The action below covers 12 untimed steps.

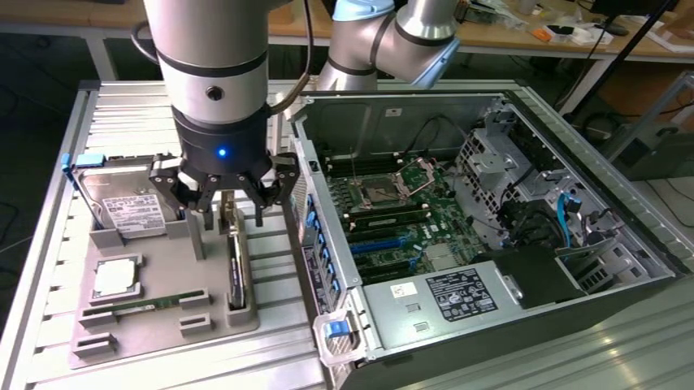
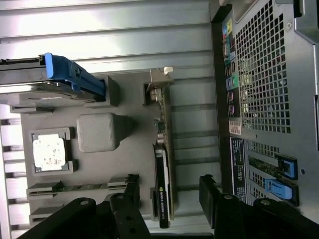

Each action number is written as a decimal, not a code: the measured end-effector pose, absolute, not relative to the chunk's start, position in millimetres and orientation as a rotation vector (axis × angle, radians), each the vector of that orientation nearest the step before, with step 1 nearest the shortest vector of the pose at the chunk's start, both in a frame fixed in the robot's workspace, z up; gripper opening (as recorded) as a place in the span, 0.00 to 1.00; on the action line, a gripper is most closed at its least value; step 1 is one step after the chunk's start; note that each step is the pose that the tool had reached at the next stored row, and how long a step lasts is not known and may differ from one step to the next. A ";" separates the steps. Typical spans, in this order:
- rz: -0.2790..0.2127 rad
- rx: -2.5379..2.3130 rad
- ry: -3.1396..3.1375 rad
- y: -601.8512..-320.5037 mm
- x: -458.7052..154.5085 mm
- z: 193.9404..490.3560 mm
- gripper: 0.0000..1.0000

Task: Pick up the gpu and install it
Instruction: 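Pick up the gpu and move the gpu toward the slot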

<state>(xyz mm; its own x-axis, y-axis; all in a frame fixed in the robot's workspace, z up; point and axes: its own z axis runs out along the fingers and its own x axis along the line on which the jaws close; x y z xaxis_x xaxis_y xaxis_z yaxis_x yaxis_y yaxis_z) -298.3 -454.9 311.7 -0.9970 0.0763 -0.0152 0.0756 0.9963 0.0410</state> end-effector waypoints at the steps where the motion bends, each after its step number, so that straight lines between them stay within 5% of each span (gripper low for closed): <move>1: 0.063 0.119 3.122 -455.5 -298.4 311.2 0.60; 12: 0.063 0.119 3.122 -457.4 -300.4 299.3 0.60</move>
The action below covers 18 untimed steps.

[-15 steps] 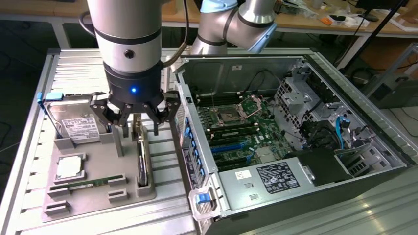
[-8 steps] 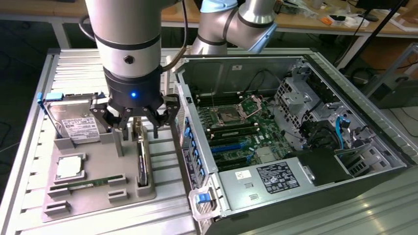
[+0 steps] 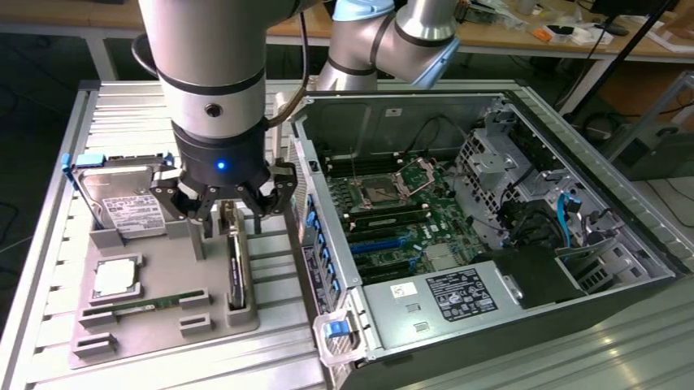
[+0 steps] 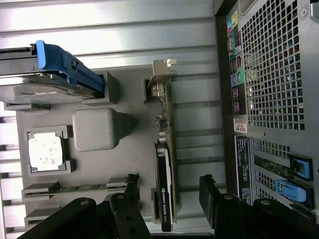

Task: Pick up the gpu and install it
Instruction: 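Pick up the gpu and move the gpu toward the slot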

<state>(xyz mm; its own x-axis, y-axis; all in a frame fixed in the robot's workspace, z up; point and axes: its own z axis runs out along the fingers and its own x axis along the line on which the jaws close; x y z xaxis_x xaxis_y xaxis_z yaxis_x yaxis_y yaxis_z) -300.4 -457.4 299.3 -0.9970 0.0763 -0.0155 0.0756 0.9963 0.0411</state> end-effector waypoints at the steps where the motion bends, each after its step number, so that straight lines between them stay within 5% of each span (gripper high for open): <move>1: 0.063 0.119 3.122 -457.4 -300.4 299.3 0.60; 18: 0.061 0.119 3.122 -458.4 -300.6 285.9 0.60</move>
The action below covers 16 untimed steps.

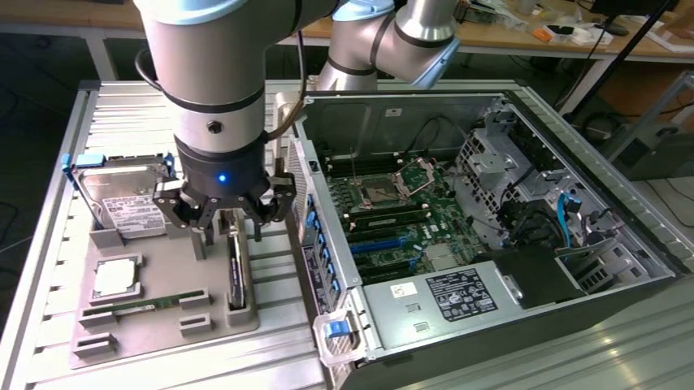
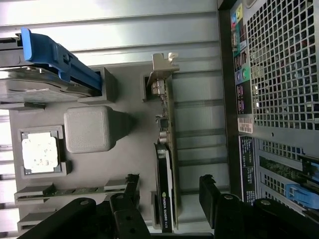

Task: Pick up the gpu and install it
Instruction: 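Pick up the gpu and move the gpu toward the slot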

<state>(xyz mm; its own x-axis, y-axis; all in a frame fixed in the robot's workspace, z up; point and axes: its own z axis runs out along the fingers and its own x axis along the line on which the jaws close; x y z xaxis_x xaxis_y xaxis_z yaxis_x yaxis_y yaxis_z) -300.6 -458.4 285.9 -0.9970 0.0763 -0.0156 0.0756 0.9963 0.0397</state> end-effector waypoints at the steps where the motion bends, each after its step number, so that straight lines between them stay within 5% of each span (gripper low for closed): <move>1: 0.060 0.119 3.122 -458.5 -300.6 284.7 0.60; 16: 0.054 0.119 3.122 -459.4 -302.9 266.9 0.60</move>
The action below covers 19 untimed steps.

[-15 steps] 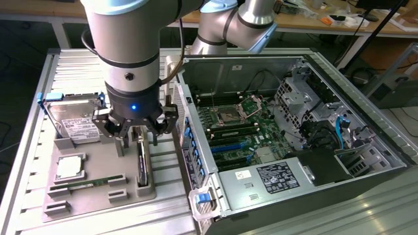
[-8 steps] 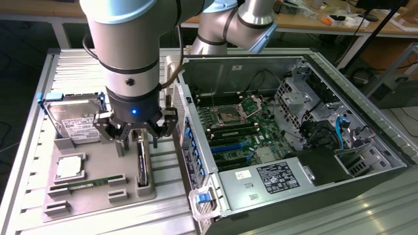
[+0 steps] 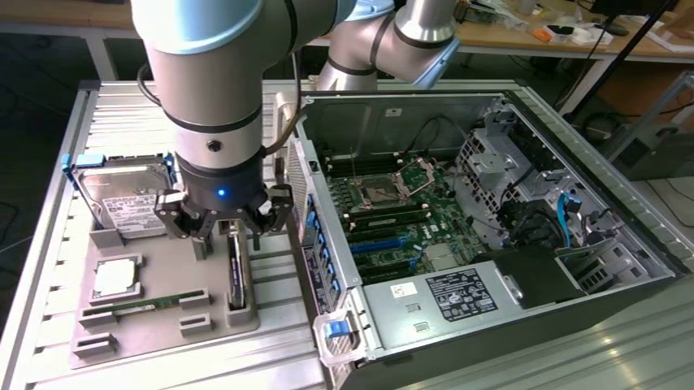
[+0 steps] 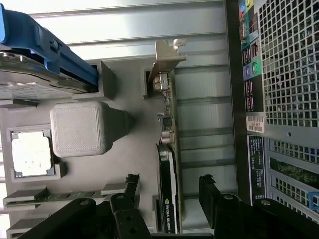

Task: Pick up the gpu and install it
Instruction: 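Pick up the gpu and move the gpu toward the slot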

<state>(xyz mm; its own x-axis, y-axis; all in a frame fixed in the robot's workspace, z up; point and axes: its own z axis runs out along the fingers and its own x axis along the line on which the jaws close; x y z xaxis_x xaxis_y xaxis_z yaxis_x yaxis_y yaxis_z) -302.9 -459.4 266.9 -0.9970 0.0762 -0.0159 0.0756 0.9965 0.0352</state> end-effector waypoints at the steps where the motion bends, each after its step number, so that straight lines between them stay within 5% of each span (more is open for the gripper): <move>1: 0.054 0.119 3.122 -459.4 -303.3 265.7 0.60; 19: 0.033 0.118 3.122 -459.9 -303.9 245.3 0.60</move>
